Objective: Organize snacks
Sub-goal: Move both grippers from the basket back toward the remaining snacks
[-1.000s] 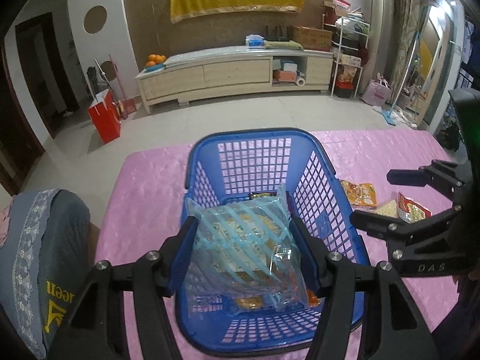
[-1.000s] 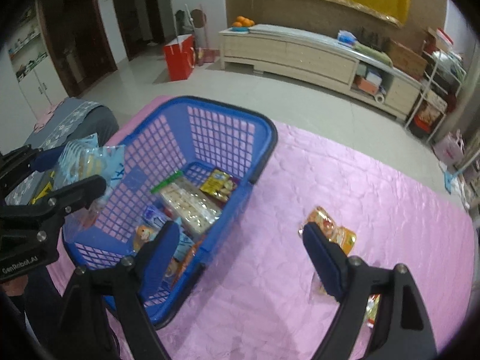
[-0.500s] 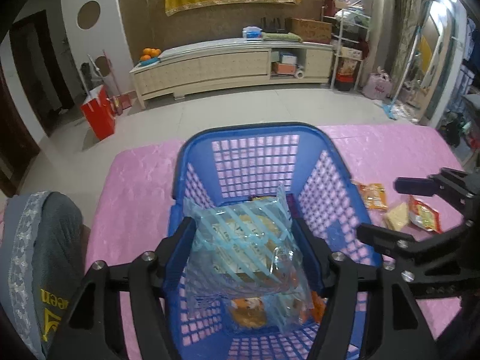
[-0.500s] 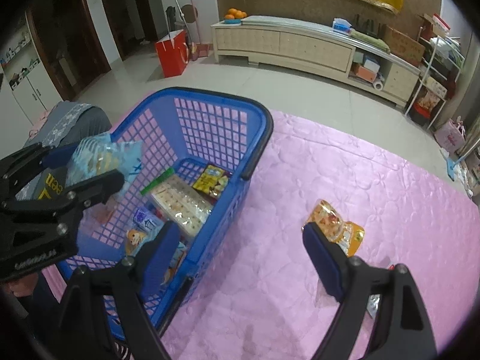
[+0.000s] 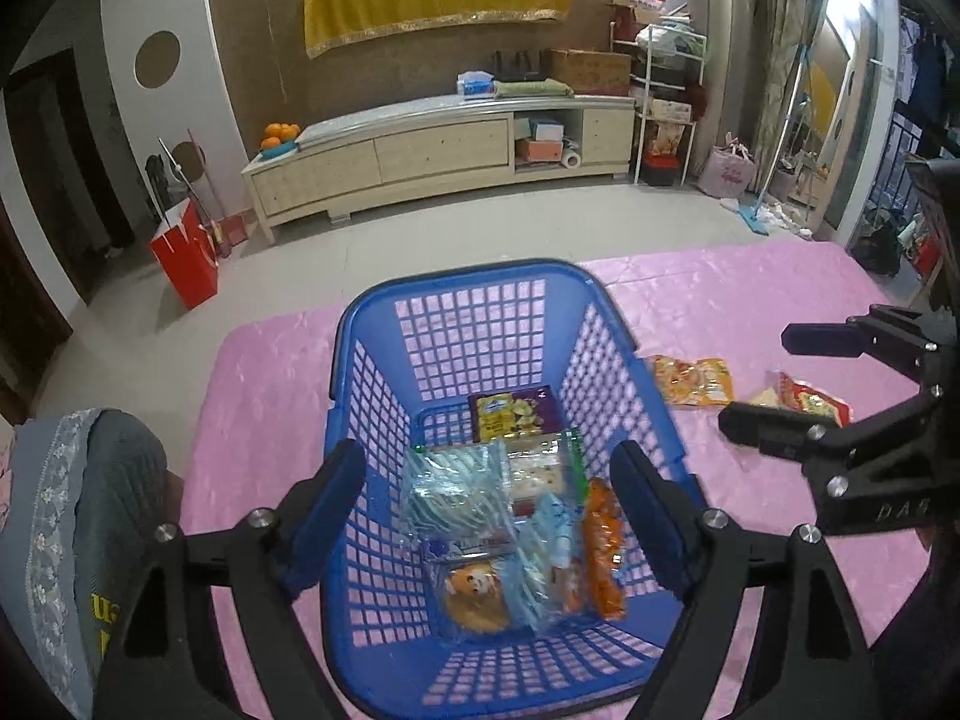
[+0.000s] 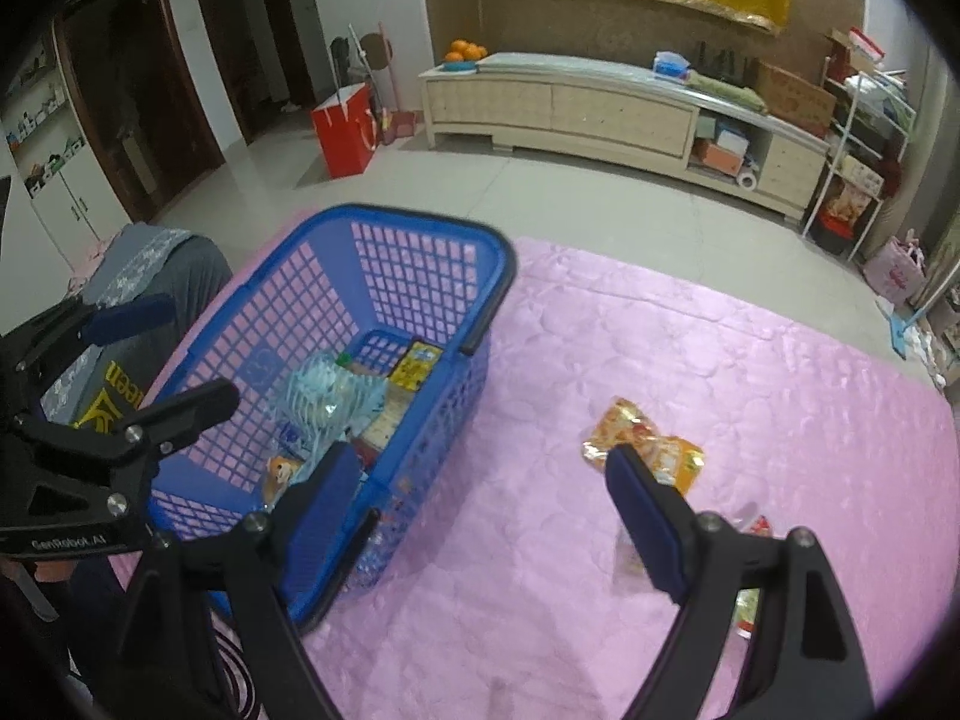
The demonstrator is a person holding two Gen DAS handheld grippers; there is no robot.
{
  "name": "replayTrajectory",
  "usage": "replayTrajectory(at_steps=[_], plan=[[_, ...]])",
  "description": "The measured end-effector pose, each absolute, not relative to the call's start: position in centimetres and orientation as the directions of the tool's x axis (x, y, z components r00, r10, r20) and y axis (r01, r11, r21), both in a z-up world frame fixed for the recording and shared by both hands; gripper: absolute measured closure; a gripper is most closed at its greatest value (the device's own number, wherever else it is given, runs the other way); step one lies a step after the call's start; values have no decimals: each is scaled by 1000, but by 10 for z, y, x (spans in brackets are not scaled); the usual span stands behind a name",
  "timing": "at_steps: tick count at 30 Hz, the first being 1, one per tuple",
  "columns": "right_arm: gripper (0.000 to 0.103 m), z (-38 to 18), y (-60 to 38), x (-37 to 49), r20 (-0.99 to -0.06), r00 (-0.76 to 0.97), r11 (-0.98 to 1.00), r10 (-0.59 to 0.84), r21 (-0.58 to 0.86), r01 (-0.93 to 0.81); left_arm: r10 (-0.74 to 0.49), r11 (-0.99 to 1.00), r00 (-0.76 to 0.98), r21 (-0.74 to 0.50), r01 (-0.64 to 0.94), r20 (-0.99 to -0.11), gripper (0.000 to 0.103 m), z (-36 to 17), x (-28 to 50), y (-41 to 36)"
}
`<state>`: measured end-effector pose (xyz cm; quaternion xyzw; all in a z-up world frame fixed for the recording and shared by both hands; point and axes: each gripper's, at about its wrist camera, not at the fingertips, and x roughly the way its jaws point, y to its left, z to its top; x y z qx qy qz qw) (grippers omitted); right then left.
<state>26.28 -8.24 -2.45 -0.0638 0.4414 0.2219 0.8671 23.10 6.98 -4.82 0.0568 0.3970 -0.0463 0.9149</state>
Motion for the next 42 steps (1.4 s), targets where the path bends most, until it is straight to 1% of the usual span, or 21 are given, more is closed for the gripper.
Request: replayTrajectory(at_steps=[10,16,22,29,34,42], plan=[[16,11,-134,234,-756,570,909,322,78,-410,-56,982,708,90,167,-704,21,-22,207,24],[16,21,-163,220,-737,598,919,316,82,-384,-85,971,722,106,215,-686,21,-10,196,-15],[16,22,-191,211,-733,607,924,306,77,-374,-101,963,722,115,244,-685,21,-10,192,-54],[16,4,-226,213,-755,588,933,289,86,-349,-117,951,690,120,286,-714,21,-28,198,-88],[16,-20,-246,216,-770,555,920,314,102,-379,-123,940,657,124,316,-744,21,-51,205,-110],[16,-65,-266,227,-813,505,903,288,54,-427,-123,935,601,110,336,-789,21,-93,216,-134]])
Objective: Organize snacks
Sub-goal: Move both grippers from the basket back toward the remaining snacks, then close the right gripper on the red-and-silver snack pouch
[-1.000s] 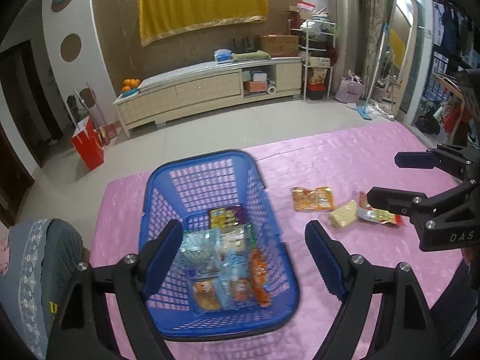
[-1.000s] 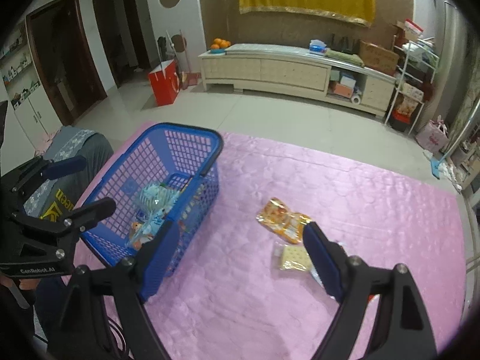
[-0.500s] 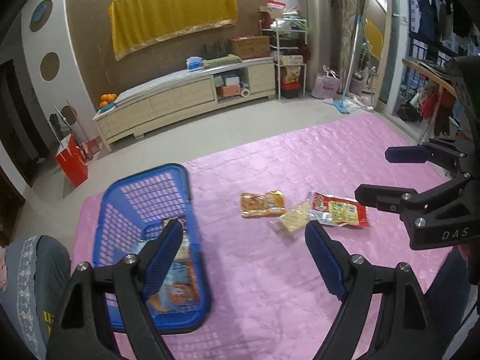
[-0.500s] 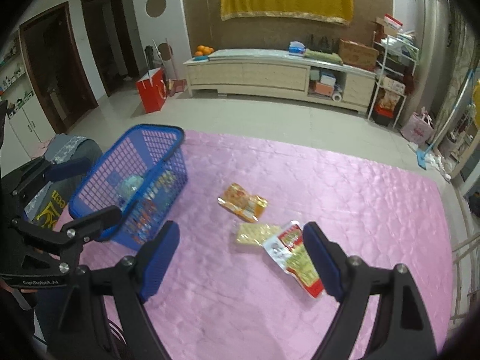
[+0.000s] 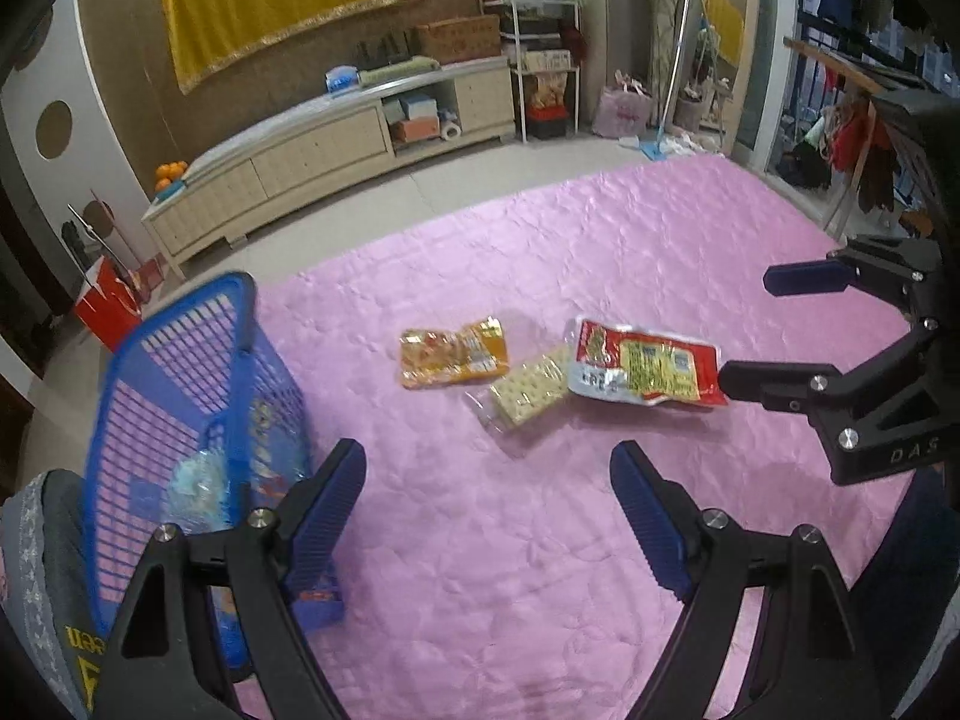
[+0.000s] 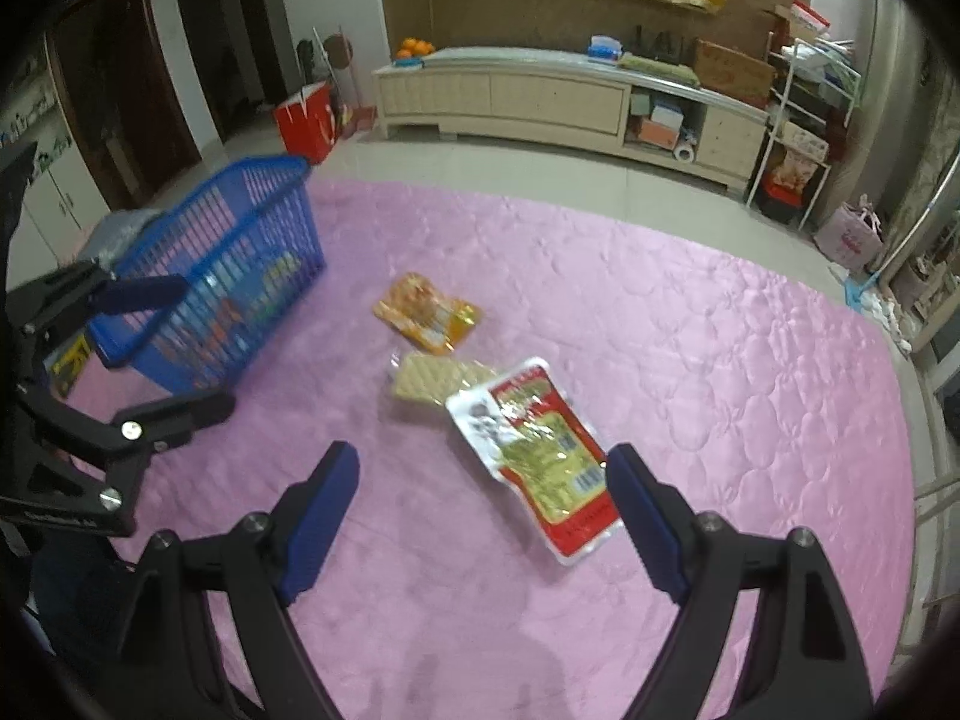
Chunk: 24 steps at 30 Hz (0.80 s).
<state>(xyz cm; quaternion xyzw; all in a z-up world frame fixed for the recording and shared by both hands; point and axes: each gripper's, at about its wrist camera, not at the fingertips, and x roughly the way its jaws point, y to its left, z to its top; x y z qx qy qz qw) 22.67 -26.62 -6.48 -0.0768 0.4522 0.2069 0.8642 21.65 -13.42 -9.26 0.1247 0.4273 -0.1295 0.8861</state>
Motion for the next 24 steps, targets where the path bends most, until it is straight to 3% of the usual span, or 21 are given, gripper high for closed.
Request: replayTrajectory(at_steps=[11,24], plan=[[16,-127,-282,248,-859,443,857,256,-10,-515,-140,946,521,41,321,-842,21,-146,227,-144],[16,-168,-272,282,-898,341,735,279,-29,-678,-166,932,478,21,362,-863,21,-163,246,-152]])
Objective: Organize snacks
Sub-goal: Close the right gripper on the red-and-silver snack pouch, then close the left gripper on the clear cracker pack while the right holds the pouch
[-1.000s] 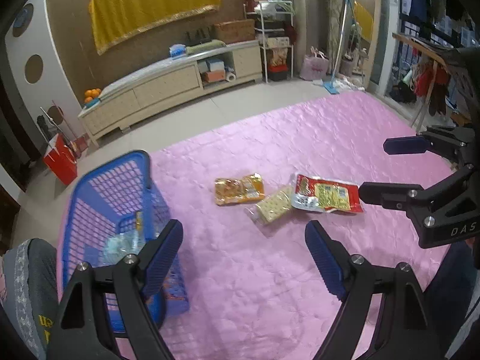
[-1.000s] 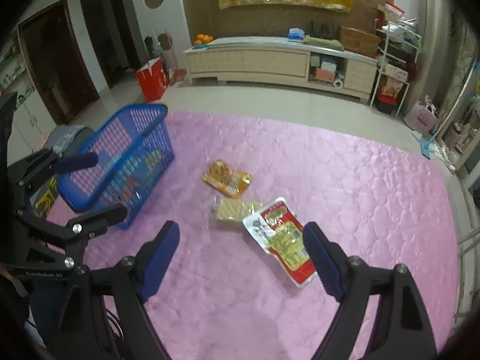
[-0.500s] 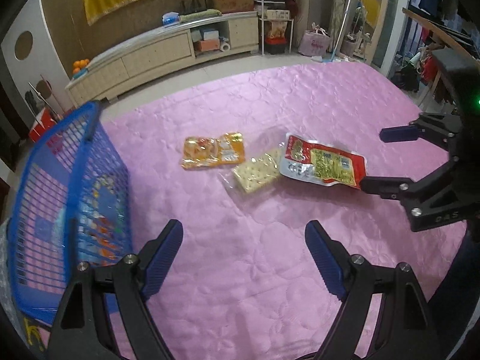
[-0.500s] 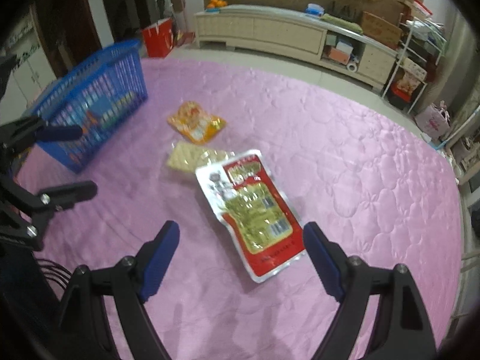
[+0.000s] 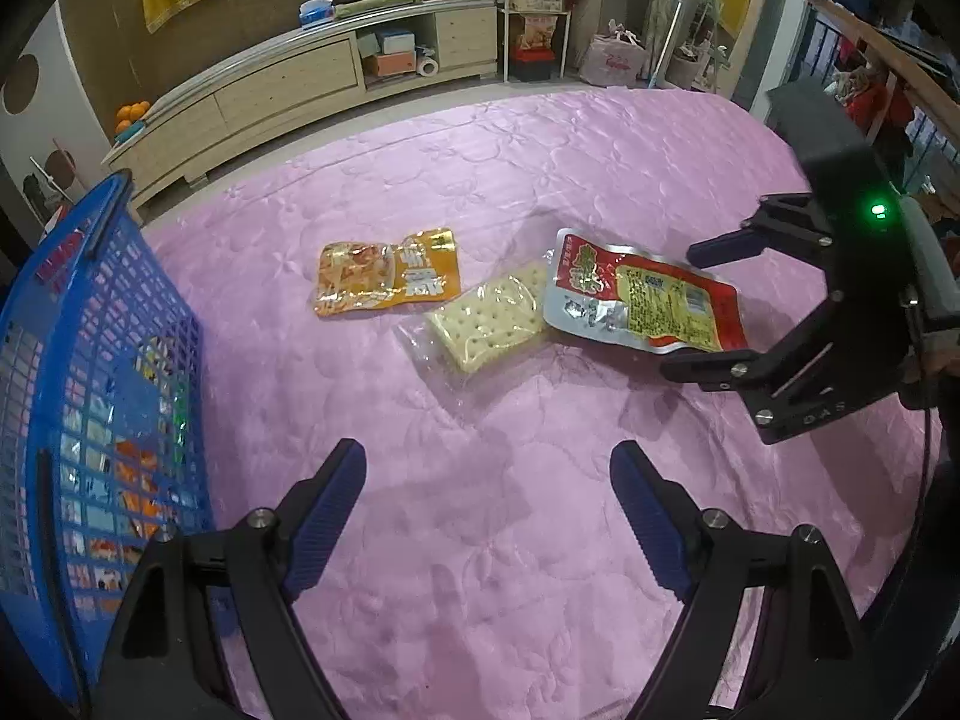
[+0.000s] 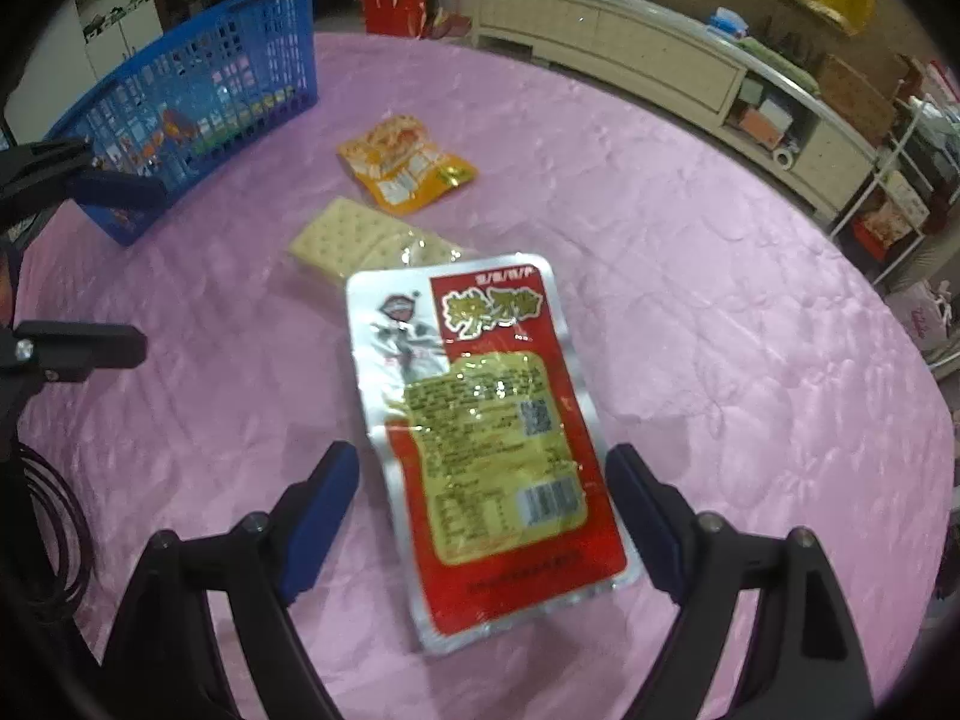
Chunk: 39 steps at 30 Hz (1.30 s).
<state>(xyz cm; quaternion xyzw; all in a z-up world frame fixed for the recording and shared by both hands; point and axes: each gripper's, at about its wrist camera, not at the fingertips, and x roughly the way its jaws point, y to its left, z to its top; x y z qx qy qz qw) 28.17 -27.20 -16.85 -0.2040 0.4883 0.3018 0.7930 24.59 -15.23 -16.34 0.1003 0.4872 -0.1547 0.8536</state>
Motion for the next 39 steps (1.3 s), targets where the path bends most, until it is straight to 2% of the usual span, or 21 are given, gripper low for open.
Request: replayTrajectory(at_steps=[18,22,23,25,27,31,33,39], plan=[[16,-172,-266,310,-930,255,677,264,-10,-736,-173,908,483,51,415,-859,21,-165,255,-155],[15,-172,-266,308,-916,258,678,306,19,-735,-184,910,485,38,413,-855,21,-164,257,-155],[17,-172,-265,304,-909,271,669,316,11,-743,-182,910,486,40,412,-855,21,-164,258,-155],[26,-170,-264,299,-899,290,667,329,4,-745,-178,911,487,45,411,-855,21,-164,258,-155],[42,-167,-267,297,-895,296,688,333,16,-726,-175,912,490,46,407,-854,21,-165,258,-153],[47,-166,-269,298,-897,293,703,330,26,-710,-169,921,498,43,387,-851,21,-166,261,-147],[57,-165,-264,297,-901,301,715,313,15,-699,-170,925,501,38,378,-848,21,-165,262,-143],[60,-165,-273,300,-892,308,782,332,78,-618,-156,929,514,51,365,-843,21,-161,263,-134]])
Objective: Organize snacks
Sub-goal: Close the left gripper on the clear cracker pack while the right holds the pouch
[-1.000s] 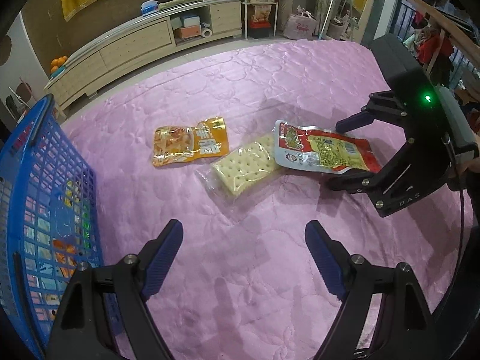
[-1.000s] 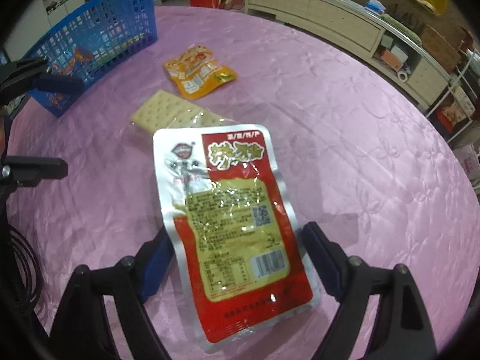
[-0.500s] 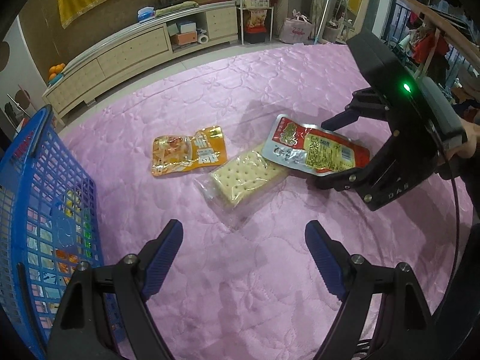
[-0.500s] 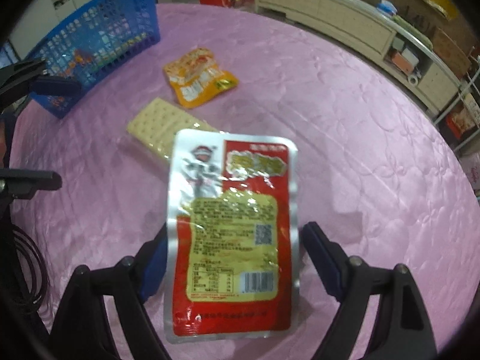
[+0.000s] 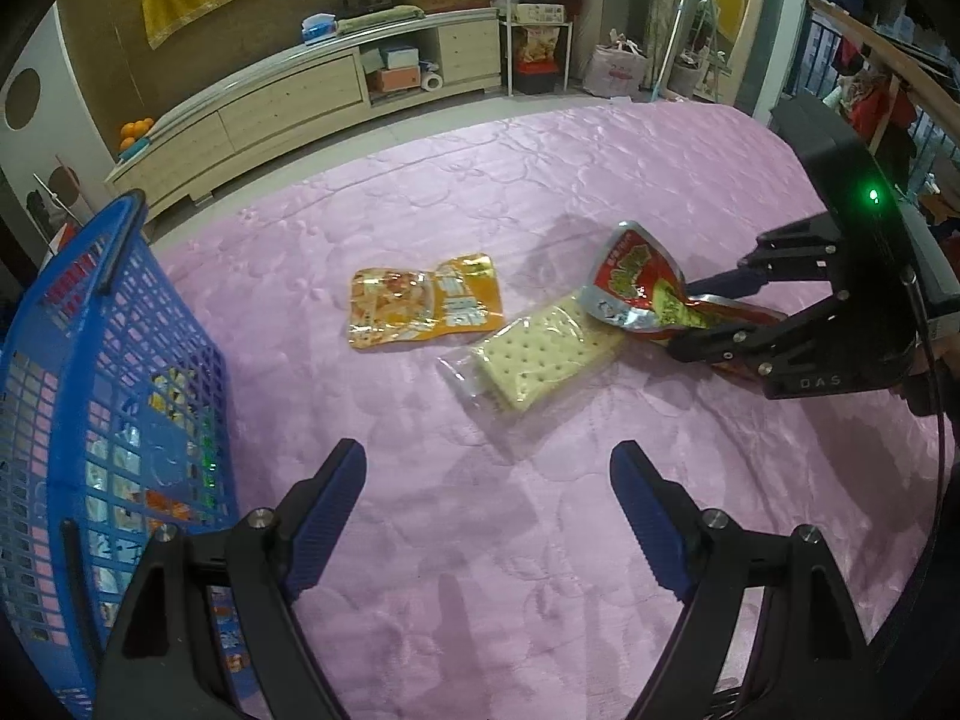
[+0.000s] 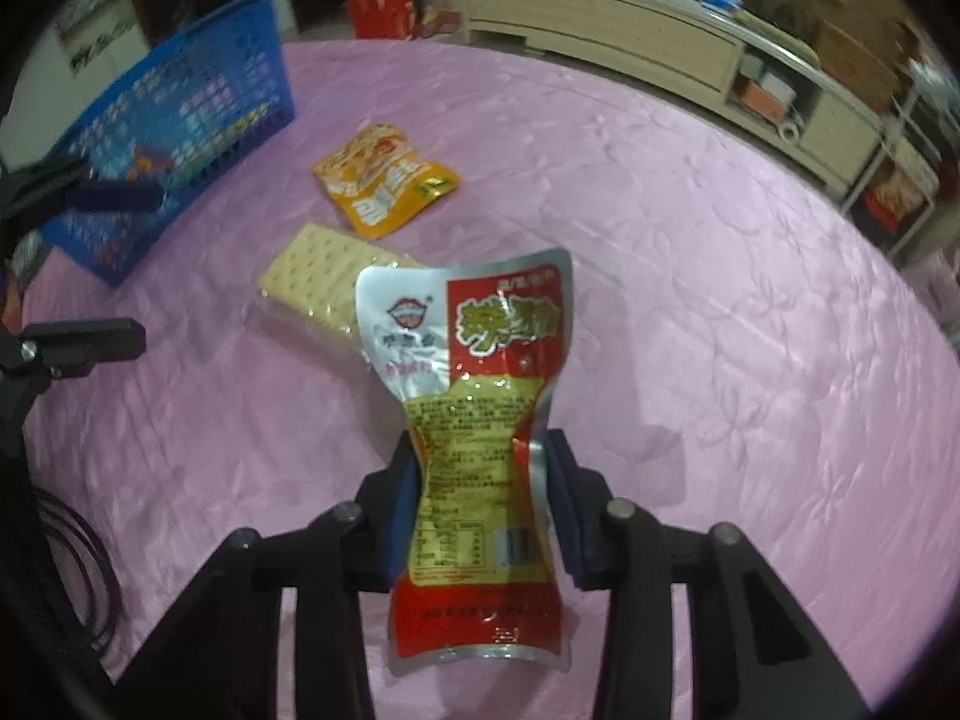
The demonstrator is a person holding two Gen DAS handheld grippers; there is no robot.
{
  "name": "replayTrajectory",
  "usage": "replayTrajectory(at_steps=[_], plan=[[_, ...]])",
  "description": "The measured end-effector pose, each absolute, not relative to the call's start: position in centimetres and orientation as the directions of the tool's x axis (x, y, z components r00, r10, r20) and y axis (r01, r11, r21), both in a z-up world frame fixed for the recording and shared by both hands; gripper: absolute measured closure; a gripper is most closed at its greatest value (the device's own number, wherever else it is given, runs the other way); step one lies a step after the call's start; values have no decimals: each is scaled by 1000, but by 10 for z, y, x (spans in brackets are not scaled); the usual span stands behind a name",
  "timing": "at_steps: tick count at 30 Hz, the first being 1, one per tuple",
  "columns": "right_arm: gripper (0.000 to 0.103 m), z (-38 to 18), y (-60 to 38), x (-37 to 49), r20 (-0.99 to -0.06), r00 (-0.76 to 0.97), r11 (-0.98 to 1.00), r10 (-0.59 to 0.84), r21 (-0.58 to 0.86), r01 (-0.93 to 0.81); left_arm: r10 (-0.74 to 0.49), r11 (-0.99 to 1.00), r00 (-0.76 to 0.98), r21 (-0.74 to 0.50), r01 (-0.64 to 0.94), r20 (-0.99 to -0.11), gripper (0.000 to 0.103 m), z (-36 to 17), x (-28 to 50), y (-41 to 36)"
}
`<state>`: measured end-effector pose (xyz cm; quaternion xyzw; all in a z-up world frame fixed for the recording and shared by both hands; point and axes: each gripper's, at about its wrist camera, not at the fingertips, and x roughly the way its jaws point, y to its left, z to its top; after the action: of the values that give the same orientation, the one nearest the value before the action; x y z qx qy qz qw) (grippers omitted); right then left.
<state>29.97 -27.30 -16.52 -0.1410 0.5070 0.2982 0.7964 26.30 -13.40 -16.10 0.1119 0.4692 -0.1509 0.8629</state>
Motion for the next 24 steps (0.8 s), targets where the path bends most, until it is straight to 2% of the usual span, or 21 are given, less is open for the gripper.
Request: replayTrajectory(at_steps=[8,11,15,24], plan=[[60,-162,-271,283,-883,348,815,315,63,-576,-177,892,510,82,444,-842,21,-150,270,-144],[70,-151,-283,281,-859,367,839,356,121,-531,-173,865,492,107,491,-853,21,-148,277,-158],[70,-155,-288,283,-882,367,862,295,80,-501,-121,812,499,204,547,-858,21,-153,287,-183],[70,-158,-309,288,-859,383,880,339,145,-453,-37,701,471,313,641,-881,21,-175,306,-216]])
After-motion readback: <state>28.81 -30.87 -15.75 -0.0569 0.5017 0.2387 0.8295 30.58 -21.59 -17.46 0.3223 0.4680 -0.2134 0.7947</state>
